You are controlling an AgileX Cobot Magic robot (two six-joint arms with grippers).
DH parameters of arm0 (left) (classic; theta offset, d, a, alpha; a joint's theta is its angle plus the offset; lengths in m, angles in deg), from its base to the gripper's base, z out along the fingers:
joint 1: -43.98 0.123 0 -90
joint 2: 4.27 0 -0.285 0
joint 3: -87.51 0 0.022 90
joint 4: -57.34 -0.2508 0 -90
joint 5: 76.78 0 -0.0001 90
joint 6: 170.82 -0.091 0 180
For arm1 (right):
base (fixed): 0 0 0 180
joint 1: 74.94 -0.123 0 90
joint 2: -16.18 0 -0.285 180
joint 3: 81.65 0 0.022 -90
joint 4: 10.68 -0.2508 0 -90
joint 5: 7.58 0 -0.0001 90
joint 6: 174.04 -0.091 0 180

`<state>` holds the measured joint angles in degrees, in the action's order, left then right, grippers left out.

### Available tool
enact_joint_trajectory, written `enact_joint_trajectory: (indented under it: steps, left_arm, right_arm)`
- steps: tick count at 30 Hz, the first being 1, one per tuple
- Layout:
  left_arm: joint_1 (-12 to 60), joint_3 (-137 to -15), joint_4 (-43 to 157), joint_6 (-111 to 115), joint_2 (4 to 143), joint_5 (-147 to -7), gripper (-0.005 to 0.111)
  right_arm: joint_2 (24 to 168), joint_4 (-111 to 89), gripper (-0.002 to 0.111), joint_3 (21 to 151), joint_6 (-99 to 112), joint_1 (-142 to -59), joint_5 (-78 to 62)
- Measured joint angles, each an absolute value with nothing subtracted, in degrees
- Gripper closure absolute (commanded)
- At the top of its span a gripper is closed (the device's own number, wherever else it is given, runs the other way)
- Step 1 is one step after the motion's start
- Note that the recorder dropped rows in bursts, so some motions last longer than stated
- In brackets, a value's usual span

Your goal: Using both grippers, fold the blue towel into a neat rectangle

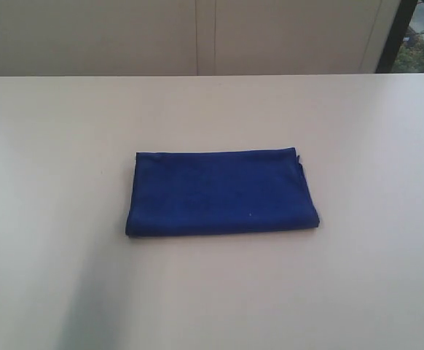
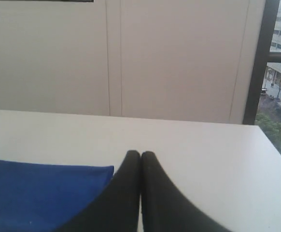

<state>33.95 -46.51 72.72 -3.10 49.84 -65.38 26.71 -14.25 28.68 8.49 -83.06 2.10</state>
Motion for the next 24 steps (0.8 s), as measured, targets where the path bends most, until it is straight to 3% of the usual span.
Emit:
enact_joint_trajectory:
  steps: [24]
  left_arm:
    - [33.95, -46.51, 72.72, -3.1, 49.84, -65.38, 0.107]
  right_arm:
    - [25.92, -13.61, 0.108, 21.56, 7.45, -83.06, 3.23]
